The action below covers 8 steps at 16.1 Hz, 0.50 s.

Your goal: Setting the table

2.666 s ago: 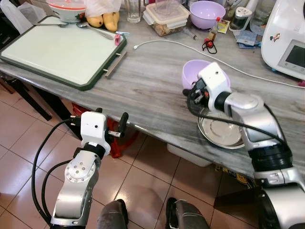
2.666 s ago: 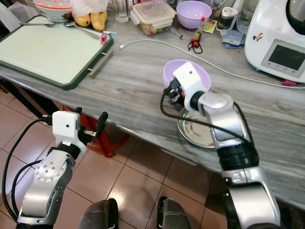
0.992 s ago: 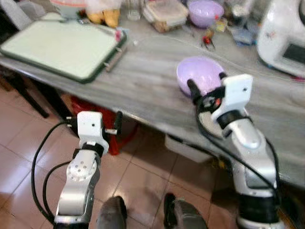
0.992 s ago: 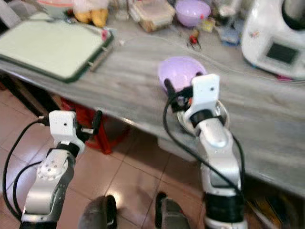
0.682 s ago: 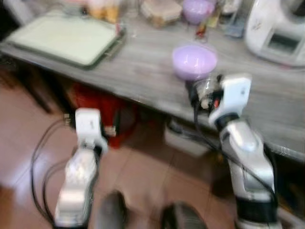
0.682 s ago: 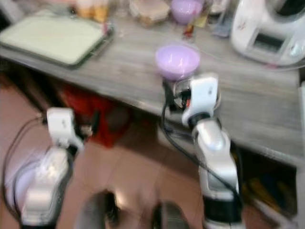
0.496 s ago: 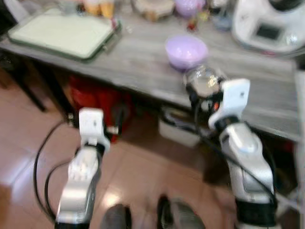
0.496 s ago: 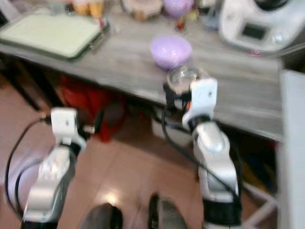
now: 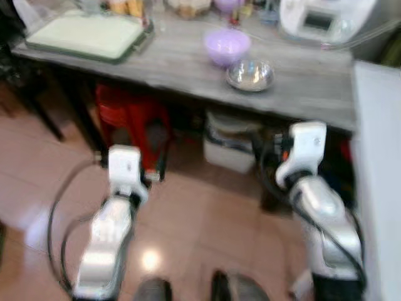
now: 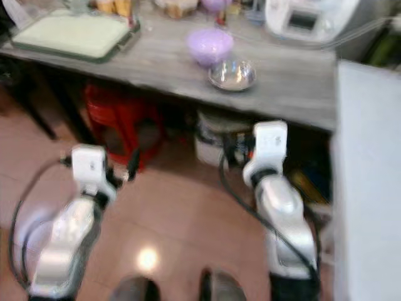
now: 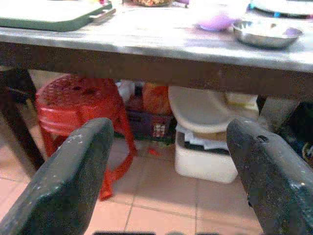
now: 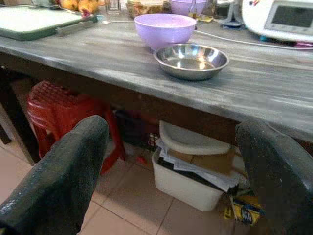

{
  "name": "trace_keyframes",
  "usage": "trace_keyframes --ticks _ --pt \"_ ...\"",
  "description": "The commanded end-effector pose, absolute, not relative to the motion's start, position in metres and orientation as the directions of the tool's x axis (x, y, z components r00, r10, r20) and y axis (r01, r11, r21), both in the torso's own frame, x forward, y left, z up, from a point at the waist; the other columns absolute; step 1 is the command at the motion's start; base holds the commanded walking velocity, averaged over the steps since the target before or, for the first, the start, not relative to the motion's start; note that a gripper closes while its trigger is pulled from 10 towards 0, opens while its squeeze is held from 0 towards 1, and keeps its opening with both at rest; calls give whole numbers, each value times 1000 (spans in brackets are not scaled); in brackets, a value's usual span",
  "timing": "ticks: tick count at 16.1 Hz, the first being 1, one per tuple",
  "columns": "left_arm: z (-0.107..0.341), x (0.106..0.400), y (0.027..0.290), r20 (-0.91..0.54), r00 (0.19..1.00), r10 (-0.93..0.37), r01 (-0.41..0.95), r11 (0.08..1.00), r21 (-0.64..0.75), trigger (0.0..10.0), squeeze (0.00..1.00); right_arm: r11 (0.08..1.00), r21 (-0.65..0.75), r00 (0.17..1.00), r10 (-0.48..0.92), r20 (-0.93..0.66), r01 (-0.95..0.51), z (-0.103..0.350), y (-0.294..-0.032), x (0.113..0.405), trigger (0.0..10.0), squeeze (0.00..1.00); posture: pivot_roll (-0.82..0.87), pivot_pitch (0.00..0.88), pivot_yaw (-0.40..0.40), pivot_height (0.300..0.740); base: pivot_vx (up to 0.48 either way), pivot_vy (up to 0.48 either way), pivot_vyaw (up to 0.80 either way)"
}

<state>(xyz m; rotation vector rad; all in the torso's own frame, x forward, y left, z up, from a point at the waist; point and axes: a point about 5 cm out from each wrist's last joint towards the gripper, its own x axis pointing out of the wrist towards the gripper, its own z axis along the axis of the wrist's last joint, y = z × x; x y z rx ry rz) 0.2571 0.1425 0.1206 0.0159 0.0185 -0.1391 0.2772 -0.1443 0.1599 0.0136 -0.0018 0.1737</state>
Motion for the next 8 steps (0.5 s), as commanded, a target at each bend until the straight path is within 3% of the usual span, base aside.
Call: trace_keyframes --ticks 1,5,8 --pt "120 255 143 -26 990 -142 142 990 4 10000 0 983 -3 983 184 -12 -184 159 -141 278 10000 0 -22 127 -8 740 0 0 0" --pt "122 250 140 -14 981 -194 193 980 -44 10000 0 984 -22 984 176 -37 -177 156 -142 275 10000 0 -24 133 -7 740 0 0 0" --pt "123 249 138 -12 978 -208 207 976 -60 10000 0 987 25 987 158 1 -158 161 -146 275 10000 0 -23 137 -5 740 0 -352 0"
